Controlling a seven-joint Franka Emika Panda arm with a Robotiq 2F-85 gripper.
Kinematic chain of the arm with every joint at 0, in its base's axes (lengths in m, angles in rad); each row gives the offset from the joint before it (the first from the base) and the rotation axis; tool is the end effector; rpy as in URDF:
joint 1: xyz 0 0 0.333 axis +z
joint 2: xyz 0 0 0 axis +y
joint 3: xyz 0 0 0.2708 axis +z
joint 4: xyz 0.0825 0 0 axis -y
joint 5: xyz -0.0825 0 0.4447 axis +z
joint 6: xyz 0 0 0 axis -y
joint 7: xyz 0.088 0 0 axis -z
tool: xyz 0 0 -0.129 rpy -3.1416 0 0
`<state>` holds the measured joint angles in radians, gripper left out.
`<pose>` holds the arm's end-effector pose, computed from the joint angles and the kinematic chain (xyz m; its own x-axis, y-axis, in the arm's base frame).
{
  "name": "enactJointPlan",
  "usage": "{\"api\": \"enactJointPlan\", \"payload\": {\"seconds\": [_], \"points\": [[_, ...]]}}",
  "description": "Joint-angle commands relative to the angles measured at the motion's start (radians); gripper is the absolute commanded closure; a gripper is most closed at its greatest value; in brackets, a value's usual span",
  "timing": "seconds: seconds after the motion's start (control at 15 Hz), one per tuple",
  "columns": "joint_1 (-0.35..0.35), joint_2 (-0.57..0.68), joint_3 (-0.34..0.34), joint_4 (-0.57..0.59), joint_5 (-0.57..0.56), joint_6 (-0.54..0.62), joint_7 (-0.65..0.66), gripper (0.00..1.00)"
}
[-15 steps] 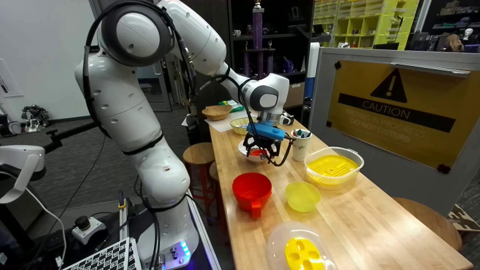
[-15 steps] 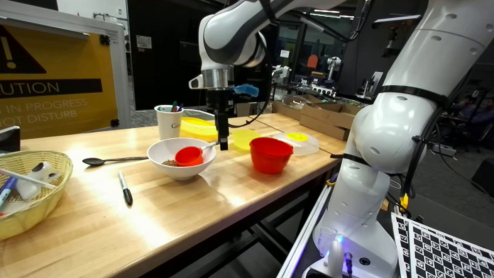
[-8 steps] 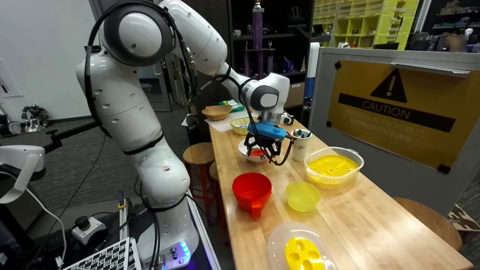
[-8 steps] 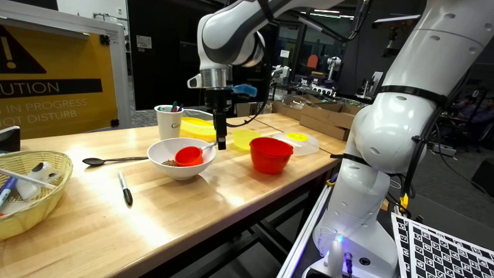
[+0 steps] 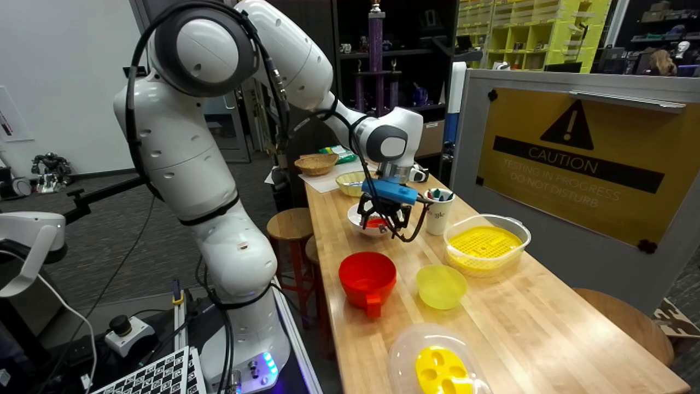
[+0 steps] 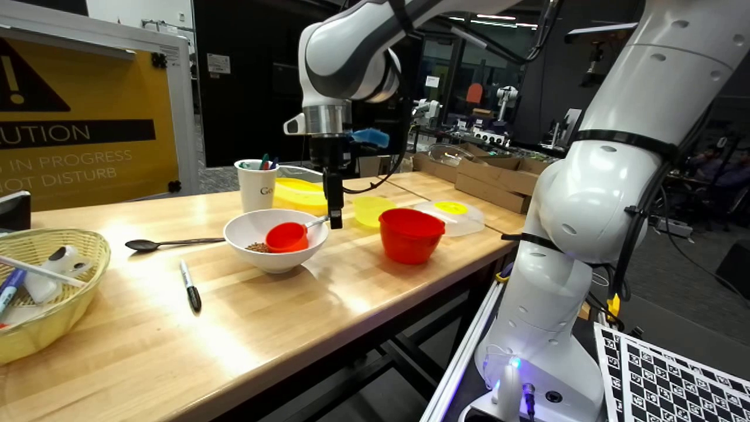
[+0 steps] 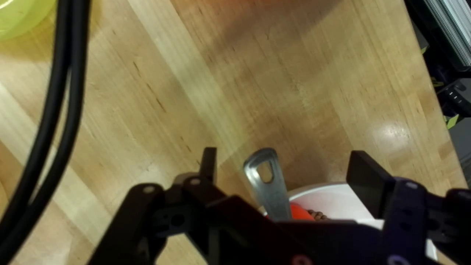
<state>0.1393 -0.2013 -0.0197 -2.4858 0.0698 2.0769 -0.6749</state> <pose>0.4724 0.0623 0.2418 0.7147 0.6879 -0.1264 0.6668 -0.7247 -0.1737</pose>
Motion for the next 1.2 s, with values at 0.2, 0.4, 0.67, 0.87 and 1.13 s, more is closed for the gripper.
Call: {"api": "enactJointPlan", "payload": {"seconds": [0.2,0.4,0.67,0.87,1.13], "points": [[-0.012,0.021,0.009,0.02,0.01,0.006,-0.012,0.62],[-0.013,0.024,0.011,0.025,0.007,0.008,-0.01,0.85],[-0.012,0.021,0.013,0.025,0.006,0.009,-0.012,0.97],[-0.013,0.018,0.012,0.025,0.004,0.01,-0.011,0.99],[-0.017,0.018,0.01,0.03,0.002,0.007,-0.008,0.99]]}}
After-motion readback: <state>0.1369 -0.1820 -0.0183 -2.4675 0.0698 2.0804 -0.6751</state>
